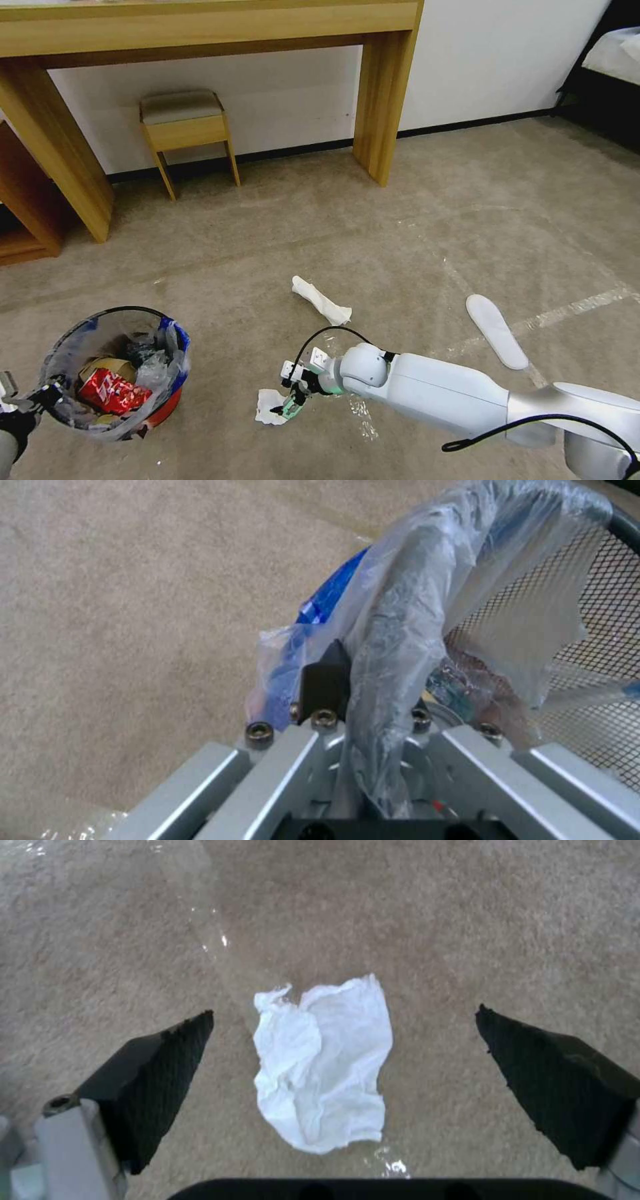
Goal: Pick up the trash bin and place the garbage on the floor into it.
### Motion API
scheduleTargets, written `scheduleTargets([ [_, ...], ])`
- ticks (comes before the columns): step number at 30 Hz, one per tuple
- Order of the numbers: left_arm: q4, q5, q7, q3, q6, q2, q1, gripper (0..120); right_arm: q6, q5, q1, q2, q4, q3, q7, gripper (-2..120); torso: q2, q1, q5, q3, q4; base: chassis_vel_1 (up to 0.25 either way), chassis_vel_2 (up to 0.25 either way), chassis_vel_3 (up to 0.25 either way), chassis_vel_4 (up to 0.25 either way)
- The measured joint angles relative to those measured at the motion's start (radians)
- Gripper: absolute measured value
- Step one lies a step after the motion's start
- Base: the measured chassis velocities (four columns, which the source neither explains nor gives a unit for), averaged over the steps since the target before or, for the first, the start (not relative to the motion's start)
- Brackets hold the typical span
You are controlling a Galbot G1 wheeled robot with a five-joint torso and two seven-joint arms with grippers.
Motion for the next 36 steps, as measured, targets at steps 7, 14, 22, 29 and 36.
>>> scheduleTargets([
  [7, -0.005, -0.003, -0.001, -0.001, 0.0, 0.004, 0.003, 1, 0.01, -0.006, -0.017, 0.017, -0.051, -0.001, 0.008, 99, 0.0, 0.0, 0.0001, 0.0, -0.0001, 0.0, 0.0, 0.0, 0.0],
  [14, -0.006, -0.004, -0.001, 0.001, 0.0, 0.007, 0.002, 1, 0.012, 0.001, -0.029, 0.026, -0.052, -0.012, 0.02, 99, 0.0, 0.0, 0.0001, 0.0, -0.0001, 0.0, 0.0, 0.0, 0.0],
  [22, -0.005, -0.007, -0.002, 0.002, 0.0, 0.008, 0.0, 1, 0.012, 0.003, -0.035, 0.036, -0.07, -0.022, 0.027, 100, 0.0, 0.0, 0.0001, 0.0, -0.0002, 0.0, 0.0, 0.0, 0.0],
  [29, -0.006, -0.008, -0.002, 0.003, 0.0, 0.009, 0.0, 1, 0.014, 0.002, -0.035, 0.06, -0.092, -0.025, 0.027, 100, 0.0, 0.0, 0.0001, 0.0, 0.0, 0.0, 0.0, 0.0, 0.0],
  [36, -0.009, -0.01, -0.002, 0.002, 0.0, 0.01, 0.002, 1, 0.025, -0.001, -0.036, 0.073, -0.118, -0.028, 0.027, 100, 0.0, 0.0, 0.0001, 0.0, -0.0001, 0.0, 0.0, 0.0, 0.0],
])
